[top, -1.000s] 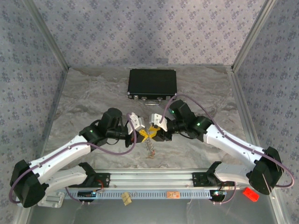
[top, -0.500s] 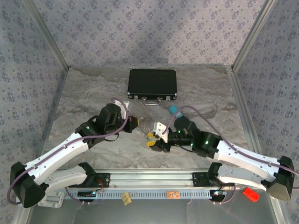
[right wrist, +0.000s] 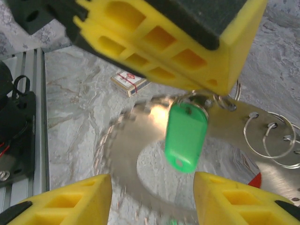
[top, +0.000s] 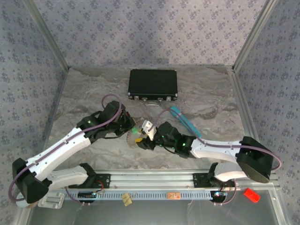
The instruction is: Put the keys on the keyring
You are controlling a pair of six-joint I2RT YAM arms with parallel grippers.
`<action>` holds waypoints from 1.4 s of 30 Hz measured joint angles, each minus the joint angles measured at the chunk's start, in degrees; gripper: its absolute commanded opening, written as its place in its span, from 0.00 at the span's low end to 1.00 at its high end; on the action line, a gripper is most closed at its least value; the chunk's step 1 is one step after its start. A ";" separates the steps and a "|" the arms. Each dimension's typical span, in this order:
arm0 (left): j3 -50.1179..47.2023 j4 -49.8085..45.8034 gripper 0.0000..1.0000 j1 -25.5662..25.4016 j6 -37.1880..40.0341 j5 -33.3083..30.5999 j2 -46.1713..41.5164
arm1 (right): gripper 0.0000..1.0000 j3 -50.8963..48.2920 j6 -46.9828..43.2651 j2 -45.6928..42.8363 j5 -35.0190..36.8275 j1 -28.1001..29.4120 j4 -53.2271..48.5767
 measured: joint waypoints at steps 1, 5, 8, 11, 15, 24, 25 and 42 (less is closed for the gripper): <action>0.04 -0.24 0.00 -0.02 -0.61 0.20 0.22 | 0.52 0.00 0.33 1.03 0.20 -0.11 1.36; 0.04 -1.22 0.00 -0.07 -2.40 1.11 0.66 | 0.53 0.17 0.79 3.89 0.72 -0.76 4.90; 0.15 -2.14 0.00 -0.28 -2.99 1.40 0.68 | 0.53 0.63 0.79 5.07 0.90 -1.25 6.19; 0.15 -2.84 0.00 -0.26 -3.45 1.40 0.68 | 0.53 0.70 0.79 5.27 1.29 -1.75 7.19; 0.15 -3.23 0.00 -0.26 -3.93 1.53 0.68 | 0.52 0.72 0.74 5.46 0.70 -2.62 8.20; 0.15 -3.89 0.00 -0.26 -5.22 1.60 0.66 | 0.39 1.95 0.46 7.63 -3.85 -2.99 8.39; 0.15 -3.89 0.00 -0.26 -5.38 1.62 0.63 | 0.35 1.97 0.35 7.72 -4.04 -3.02 8.39; 0.13 -5.31 0.00 -0.26 -7.96 0.68 -0.33 | 0.00 0.79 0.46 7.91 -7.34 -4.76 7.61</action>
